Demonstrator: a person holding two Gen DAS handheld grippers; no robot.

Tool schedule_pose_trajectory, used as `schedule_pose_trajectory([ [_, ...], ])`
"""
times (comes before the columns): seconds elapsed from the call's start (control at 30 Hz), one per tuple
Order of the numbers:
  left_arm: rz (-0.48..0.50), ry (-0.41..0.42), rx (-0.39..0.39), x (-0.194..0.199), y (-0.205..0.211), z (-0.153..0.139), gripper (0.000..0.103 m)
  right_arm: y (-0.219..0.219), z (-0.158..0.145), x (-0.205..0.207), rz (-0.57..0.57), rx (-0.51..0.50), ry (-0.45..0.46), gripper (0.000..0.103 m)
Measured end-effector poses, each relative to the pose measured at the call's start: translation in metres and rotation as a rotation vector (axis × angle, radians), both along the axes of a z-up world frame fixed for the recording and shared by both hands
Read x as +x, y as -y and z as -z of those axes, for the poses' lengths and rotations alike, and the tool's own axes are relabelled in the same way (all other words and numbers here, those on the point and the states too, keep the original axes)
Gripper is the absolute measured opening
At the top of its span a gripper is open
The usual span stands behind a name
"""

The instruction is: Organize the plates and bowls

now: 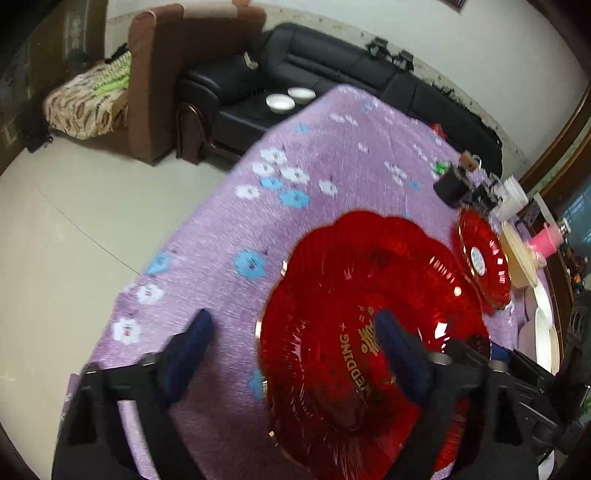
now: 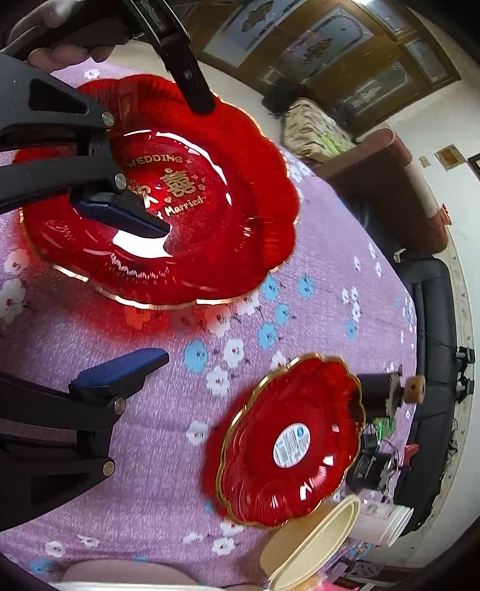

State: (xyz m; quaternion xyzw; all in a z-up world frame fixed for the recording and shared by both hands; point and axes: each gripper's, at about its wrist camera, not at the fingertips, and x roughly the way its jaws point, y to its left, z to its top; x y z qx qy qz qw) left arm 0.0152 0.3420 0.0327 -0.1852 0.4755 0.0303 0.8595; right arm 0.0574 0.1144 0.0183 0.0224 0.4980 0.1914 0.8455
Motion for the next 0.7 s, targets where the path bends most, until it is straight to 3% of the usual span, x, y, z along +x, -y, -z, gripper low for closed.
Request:
schedule_pose_trajectory([
  [0.03,0.010,-0.015,-0.013,0.002,0.001,0.004,0.052,-0.003,0.002,0.000,-0.008,-0.004,-0.002,0.060],
  [0.1,0.017,-0.038,-0.032,0.004,0.003,0.009,0.037,-0.008,0.003,-0.001,-0.016,-0.007,-0.004,0.054],
  [0.17,0.010,-0.032,-0.026,0.002,0.005,0.010,0.036,-0.011,0.004,-0.003,-0.029,-0.007,-0.004,0.041],
  [0.23,0.001,-0.026,-0.019,0.000,0.005,0.008,0.034,-0.014,0.004,-0.005,-0.037,-0.022,0.005,0.038],
  [0.37,-0.020,-0.006,-0.034,-0.010,-0.001,0.001,0.032,-0.010,0.004,-0.007,-0.034,-0.021,0.016,0.019],
  [0.7,-0.037,0.046,-0.003,-0.051,0.009,-0.013,0.032,-0.006,-0.017,-0.047,-0.070,-0.033,0.112,0.018],
])
